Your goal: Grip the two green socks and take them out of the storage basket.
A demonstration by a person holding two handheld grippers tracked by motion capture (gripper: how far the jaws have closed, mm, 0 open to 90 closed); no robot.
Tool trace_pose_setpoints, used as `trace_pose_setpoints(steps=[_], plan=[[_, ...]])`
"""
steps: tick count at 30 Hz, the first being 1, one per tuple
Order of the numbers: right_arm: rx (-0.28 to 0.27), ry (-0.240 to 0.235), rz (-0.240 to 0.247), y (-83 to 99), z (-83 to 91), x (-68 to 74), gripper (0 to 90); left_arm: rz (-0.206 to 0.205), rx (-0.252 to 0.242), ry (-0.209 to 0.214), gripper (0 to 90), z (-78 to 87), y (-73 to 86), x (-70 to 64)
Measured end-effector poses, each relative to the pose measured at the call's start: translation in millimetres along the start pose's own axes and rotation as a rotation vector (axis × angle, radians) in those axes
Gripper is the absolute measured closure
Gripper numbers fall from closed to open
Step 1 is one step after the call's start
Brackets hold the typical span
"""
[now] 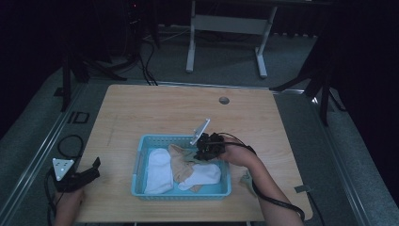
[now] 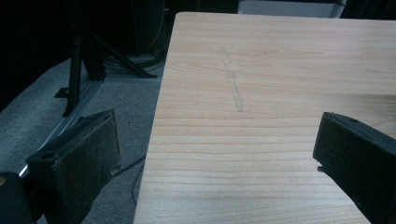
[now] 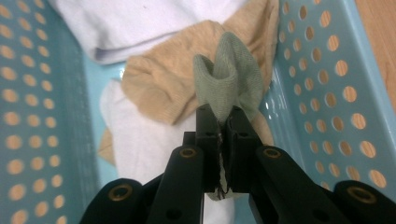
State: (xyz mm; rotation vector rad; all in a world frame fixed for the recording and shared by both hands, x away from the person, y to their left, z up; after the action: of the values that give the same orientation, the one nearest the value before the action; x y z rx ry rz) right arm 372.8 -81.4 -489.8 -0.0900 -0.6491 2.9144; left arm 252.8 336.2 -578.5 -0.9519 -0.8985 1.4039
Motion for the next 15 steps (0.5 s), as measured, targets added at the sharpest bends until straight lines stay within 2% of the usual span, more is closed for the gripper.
trace_pose_setpoints(steps=[4, 15], plan=[[-0.022, -0.007, 0.007, -0.1, 10.4, 3.1, 85.7, -0.001, 0.001, 0.001, 0.4, 0.0, 0.0, -0.1], [-0.060, 0.027, 0.009, -2.6, 40.9, 3.4, 85.8, 0.000, 0.001, -0.002, 0.4, 0.0, 0.1, -0.5]])
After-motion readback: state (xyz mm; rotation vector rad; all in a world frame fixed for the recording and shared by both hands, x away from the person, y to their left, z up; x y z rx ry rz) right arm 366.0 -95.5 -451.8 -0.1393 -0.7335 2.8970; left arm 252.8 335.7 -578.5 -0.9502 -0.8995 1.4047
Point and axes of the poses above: each handheld gripper's, and its own axes: z roughly backward along the jaws, y roughly out of its underside, x roughly to its left, the point moved 2 cm from there along -z, roughly forward along the jaws, and after that the axes turned 1 degree about y, right-handed, at the moved point
